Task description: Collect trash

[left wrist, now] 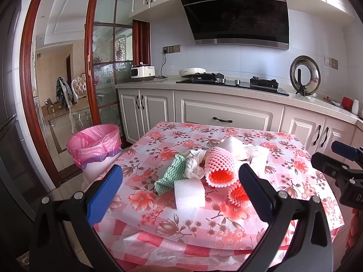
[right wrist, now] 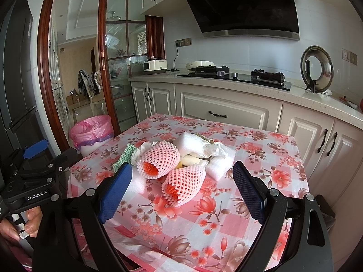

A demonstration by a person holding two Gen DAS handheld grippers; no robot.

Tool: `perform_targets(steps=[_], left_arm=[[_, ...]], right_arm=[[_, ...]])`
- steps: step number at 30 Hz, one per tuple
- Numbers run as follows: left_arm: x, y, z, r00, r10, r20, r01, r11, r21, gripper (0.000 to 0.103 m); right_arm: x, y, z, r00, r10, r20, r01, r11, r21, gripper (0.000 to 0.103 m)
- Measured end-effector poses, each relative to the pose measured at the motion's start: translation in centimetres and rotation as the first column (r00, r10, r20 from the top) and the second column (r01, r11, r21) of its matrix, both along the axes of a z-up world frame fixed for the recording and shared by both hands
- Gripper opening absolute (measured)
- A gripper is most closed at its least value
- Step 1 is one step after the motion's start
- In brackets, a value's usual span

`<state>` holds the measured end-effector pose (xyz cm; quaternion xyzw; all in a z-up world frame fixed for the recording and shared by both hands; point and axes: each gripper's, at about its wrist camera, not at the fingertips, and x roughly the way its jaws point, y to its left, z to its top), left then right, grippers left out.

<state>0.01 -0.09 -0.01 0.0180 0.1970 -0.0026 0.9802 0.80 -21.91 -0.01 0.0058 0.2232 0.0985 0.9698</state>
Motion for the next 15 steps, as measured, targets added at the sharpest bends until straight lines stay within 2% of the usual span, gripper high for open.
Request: perform_targets(steps=[15], left_arm=[[-0.01, 0.01, 0.01, 1.0, 0.0, -0.001, 0.0, 1.0, -0.001, 0.099]], right_arm=[[0.04, -0.31, -0.05, 1.0, 0.0, -0.001, 0.0, 1.0, 0.004, 0.085]])
